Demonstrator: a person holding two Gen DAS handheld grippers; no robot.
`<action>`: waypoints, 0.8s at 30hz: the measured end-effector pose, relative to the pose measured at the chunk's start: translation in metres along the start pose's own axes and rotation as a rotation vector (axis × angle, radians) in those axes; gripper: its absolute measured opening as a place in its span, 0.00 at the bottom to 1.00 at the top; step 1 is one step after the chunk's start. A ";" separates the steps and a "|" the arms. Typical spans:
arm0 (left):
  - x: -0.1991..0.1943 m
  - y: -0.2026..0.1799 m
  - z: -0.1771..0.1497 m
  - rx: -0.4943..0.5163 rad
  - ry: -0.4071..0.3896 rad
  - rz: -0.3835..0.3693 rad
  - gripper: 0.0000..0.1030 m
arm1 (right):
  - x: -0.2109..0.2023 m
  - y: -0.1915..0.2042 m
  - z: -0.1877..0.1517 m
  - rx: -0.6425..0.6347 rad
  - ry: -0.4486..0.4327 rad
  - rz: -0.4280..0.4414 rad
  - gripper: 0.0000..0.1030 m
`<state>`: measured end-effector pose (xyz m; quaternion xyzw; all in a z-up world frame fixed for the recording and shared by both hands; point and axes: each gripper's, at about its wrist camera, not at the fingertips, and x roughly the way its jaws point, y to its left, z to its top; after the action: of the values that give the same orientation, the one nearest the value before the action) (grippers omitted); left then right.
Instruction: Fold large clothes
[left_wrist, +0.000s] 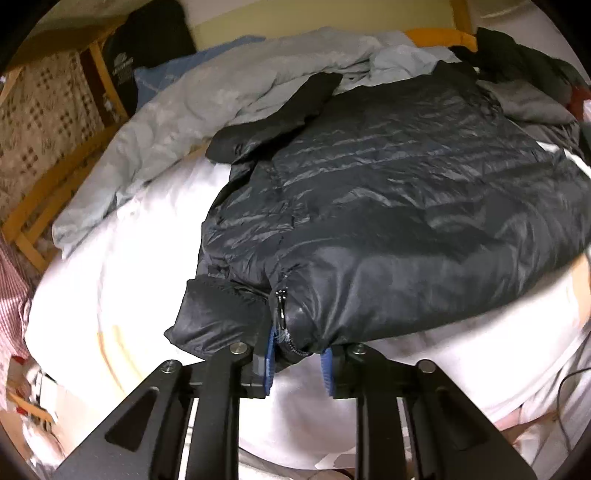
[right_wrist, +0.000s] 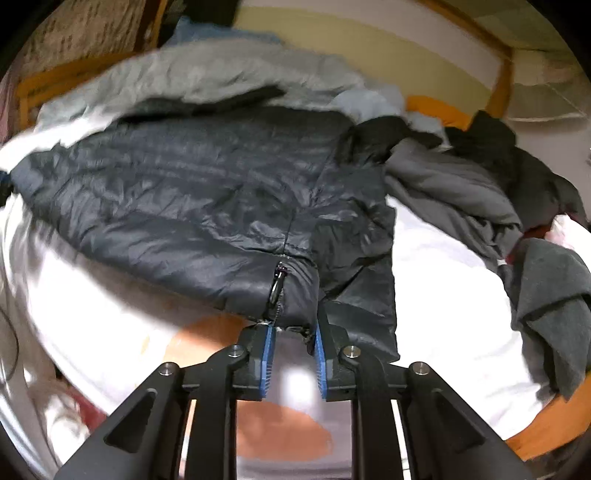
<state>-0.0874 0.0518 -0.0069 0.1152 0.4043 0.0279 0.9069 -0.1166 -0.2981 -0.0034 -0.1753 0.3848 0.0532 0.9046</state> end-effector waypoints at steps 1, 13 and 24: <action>0.003 0.001 0.004 -0.002 0.013 -0.009 0.26 | 0.002 0.001 0.002 -0.026 0.010 -0.015 0.23; 0.032 0.031 0.098 0.139 0.048 -0.086 0.37 | -0.003 -0.040 0.087 -0.041 -0.120 -0.028 0.59; 0.121 0.029 0.157 0.066 0.000 -0.034 0.42 | 0.083 -0.078 0.159 0.105 -0.092 -0.124 0.66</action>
<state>0.1117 0.0678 0.0133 0.1382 0.4070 -0.0007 0.9029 0.0667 -0.3172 0.0611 -0.1484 0.3337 -0.0151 0.9308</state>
